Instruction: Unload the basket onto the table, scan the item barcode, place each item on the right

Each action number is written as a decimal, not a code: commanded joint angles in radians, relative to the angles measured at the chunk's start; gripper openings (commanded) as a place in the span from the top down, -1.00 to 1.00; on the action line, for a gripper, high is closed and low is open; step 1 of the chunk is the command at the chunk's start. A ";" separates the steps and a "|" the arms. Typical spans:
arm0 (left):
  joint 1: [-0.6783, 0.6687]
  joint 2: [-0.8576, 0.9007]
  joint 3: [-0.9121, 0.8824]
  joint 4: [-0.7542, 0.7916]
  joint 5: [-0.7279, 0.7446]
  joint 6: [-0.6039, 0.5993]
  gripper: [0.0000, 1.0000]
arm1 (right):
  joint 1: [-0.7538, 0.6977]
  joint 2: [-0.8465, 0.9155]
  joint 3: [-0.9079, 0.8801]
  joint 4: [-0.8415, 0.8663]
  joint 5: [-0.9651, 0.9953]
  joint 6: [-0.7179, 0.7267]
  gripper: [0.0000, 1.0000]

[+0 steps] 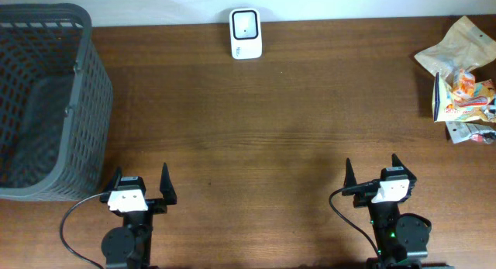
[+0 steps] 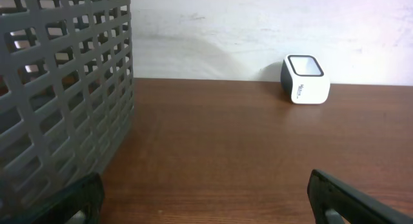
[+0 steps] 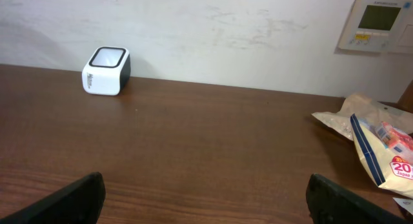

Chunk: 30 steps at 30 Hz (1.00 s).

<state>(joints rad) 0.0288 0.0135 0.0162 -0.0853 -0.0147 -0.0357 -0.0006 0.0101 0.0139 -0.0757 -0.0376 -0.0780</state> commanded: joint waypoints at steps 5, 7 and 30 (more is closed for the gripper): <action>0.004 -0.009 -0.007 0.002 0.011 -0.031 -0.98 | -0.006 -0.007 -0.008 -0.003 0.012 0.012 -0.97; 0.004 -0.008 -0.007 0.002 0.011 -0.031 -0.98 | -0.006 -0.007 -0.008 -0.003 0.013 0.012 -0.97; 0.004 -0.008 -0.007 0.002 0.011 -0.031 -0.98 | -0.006 -0.007 -0.008 -0.008 0.059 0.017 -0.97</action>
<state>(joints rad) 0.0288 0.0135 0.0162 -0.0849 -0.0147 -0.0536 -0.0006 0.0101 0.0139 -0.0788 -0.0044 -0.0784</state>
